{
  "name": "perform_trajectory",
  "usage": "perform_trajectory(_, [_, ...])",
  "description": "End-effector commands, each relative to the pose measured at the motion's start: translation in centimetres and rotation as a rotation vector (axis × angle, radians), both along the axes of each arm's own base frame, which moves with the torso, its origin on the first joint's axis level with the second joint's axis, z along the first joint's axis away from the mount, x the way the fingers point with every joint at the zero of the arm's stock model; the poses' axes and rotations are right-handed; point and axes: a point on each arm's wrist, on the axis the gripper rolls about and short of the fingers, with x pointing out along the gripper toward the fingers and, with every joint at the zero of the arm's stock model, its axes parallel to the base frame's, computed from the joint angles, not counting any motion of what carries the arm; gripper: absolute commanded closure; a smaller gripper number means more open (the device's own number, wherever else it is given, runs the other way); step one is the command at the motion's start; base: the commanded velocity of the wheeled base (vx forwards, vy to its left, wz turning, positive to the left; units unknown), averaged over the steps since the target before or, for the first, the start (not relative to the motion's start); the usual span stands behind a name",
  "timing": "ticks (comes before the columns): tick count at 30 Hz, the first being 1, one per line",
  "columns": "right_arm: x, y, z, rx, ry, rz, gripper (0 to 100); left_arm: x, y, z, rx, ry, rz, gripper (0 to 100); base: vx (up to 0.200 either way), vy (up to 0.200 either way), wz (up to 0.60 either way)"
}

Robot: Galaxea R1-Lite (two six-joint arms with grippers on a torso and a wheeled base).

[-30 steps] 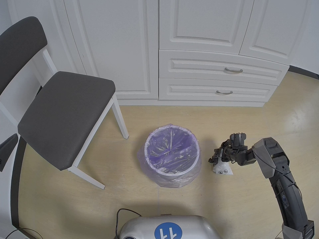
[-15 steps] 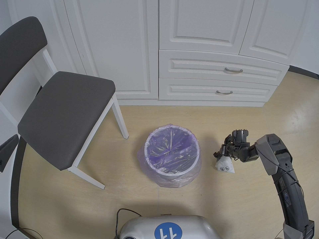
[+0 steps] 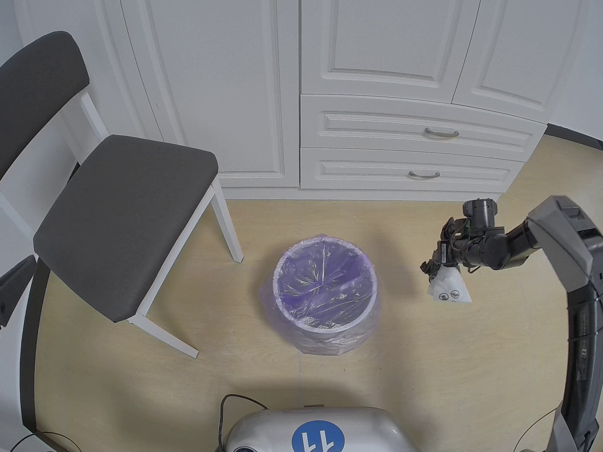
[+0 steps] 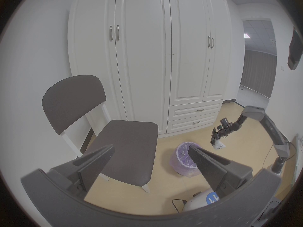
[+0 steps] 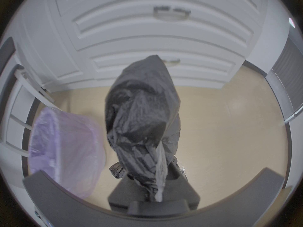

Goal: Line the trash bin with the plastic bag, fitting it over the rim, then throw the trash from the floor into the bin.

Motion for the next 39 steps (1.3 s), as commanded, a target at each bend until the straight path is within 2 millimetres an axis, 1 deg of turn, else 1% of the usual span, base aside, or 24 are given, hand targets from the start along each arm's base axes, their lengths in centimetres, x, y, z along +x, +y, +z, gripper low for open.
perform_trajectory(1, [-6.7,4.0,9.9,0.002,-0.262,0.117,100,0.2,-0.1,-0.1,0.008,0.009,0.001,0,0.0,0.0,0.0])
perform_trajectory(5, [-9.7,6.2,11.5,-0.004,-0.437,0.195,100,0.0,0.0,-0.1,0.031,-0.006,0.003,0,0.0,0.0,0.0])
perform_trajectory(7, [-9.7,6.2,11.5,-0.004,-0.437,0.195,100,0.0,0.0,-0.1,0.031,-0.006,0.003,0,0.0,0.0,0.0])
perform_trajectory(8, [-11.2,8.4,11.5,0.011,-0.56,0.26,100,-0.1,0.0,-0.1,0.047,-0.01,0.003,0,0.0,0.0,0.0])
perform_trajectory(9, [-11.6,9.2,11.3,0.021,-0.586,0.279,100,-0.1,0.0,-0.1,0.049,-0.009,0.003,0,0.0,0.0,0.0])
perform_trajectory(10, [-12.1,10.7,10.7,0.037,-0.619,0.316,100,0.0,0.0,-0.2,0.048,-0.006,0.005,0,0.0,0.0,0.0])
perform_trajectory(11, [-12.1,10.7,10.7,0.037,-0.619,0.316,100,0.0,0.0,-0.2,0.048,-0.006,0.005,0,0.0,0.0,0.0])
perform_trajectory(12, [-12.6,12.3,9.8,0.049,-0.638,0.349,100,0.0,0.0,-0.3,0.049,-0.004,0.005,0,0.0,0.0,0.0])
perform_trajectory(13, [-13.6,14.2,8.7,0.04,-0.658,0.384,100,0.1,0.0,-0.2,0.044,-0.013,0.008,0,0.0,0.0,0.0])
perform_trajectory(15, [-14.9,16.1,7.5,0.024,-0.671,0.426,100,0.2,0.0,-0.3,0.041,-0.024,0.017,0,0.0,0.0,0.0])
perform_trajectory(16, [-15.6,17.2,6.5,0.024,-0.677,0.458,100,0.2,0.0,-0.2,0.038,-0.034,0.025,0,0.0,0.0,0.0])
perform_trajectory(19, [-16.6,20.1,3.9,0.04,-0.686,0.526,100,0.2,0.1,-0.3,0.036,-0.054,0.03,0,0.0,0.0,0.0])
perform_trajectory(20, [-16.6,20.2,3.8,0.04,-0.686,0.528,100,0.2,0.1,-0.2,0.036,-0.056,0.03,0,0.0,0.0,0.0])
perform_trajectory(21, [-16.8,21.4,1.6,0.037,-0.664,0.56,100,0.2,0.1,-0.3,0.037,-0.053,0.033,0,0.0,0.0,0.0])
perform_trajectory(23, [-17.0,22.3,0.0,0.025,-0.633,0.589,100,0.3,0.1,-0.4,0.037,-0.048,0.038,0,0.0,0.0,0.0])
perform_trajectory(24, [-17.2,22.7,-0.5,0.025,-0.623,0.601,100,0.3,0.1,-0.4,0.037,-0.048,0.038,0,0.0,0.0,0.0])
perform_trajectory(25, [-17.4,23.2,-1.5,0.02,-0.603,0.617,100,0.3,0.1,-0.3,0.035,-0.047,0.041,0,0.0,0.0,0.0])
perform_trajectory(26, [-17.2,23.4,-2.0,0.018,-0.598,0.618,100,0.3,0.1,-0.3,0.033,-0.049,0.043,0,0.0,0.0,0.0])
perform_trajectory(27, [-16.7,23.7,-2.7,0.019,-0.599,0.618,100,0.3,0.1,-0.3,0.033,-0.05,0.046,0,0.0,0.0,0.0])
perform_trajectory(28, [-16.2,24.0,-2.9,0.03,-0.61,0.614,100,0.3,0.1,-0.3,0.033,-0.052,0.047,0,0.0,0.0,0.0])
perform_trajectory(30, [-15.1,24.5,-2.8,0.071,-0.64,0.593,100,0.3,0.1,-0.3,0.034,-0.053,0.049,0,0.0,0.0,0.0])
perform_trajectory(33, [-13.5,24.8,-2.8,0.127,-0.671,0.551,100,0.0,0.2,-0.2,0.032,-0.064,0.049,0,0.0,0.0,0.0])
perform_trajectory(38, [-11.6,24.4,-2.3,0.179,-0.689,0.507,100,0.2,0.1,-0.3,0.035,-0.054,0.047,0,0.0,0.0,0.0])
perform_trajectory(39, [-11.4,24.3,-2.2,0.182,-0.69,0.503,100,0.2,0.1,-0.3,0.036,-0.052,0.047,0,0.0,0.0,0.0])
